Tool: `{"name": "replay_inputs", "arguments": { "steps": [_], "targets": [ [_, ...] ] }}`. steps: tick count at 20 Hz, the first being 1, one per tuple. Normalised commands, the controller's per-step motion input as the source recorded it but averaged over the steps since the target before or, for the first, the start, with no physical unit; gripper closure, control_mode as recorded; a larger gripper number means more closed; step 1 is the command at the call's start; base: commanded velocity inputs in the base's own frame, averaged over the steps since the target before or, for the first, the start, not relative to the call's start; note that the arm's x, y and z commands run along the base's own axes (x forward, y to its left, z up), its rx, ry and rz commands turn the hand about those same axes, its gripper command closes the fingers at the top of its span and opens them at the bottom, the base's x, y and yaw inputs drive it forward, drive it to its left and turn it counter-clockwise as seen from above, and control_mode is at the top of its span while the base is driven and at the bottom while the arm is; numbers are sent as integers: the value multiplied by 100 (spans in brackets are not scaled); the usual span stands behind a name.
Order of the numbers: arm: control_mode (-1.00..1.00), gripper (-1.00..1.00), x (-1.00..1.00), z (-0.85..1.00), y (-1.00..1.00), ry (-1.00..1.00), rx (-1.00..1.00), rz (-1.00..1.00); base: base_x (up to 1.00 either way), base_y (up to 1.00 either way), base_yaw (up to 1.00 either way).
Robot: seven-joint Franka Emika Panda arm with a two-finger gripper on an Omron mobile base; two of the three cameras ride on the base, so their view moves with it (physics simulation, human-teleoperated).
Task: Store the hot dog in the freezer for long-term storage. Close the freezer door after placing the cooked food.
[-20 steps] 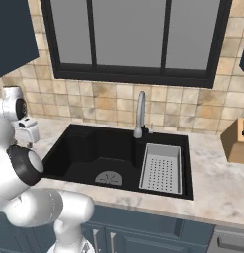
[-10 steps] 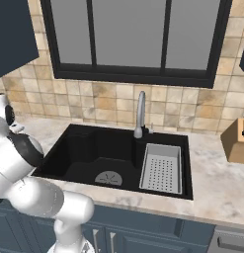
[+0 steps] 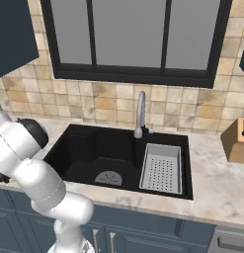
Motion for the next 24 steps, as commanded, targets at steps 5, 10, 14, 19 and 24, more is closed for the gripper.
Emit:
{"name": "replay_inputs", "arguments": {
  "steps": [5, 10, 14, 19, 24],
  "targets": [
    [-100, -100, 39, -25, 34, 0, 0, 0, 0, 0, 0],
    [-100, -100, 38, -34, 21, 0, -3, 0, 0, 0, 0],
    [-100, -100, 8, -44, 0, 7, -6, 0, 0, 0, 0],
    [-100, -100, 0, -30, 0, 5, -5, 0, 0, 0, 0],
    [-100, -100, 0, -38, 0, 7, -3, 0, 0, 0, 0]
  ]
}}
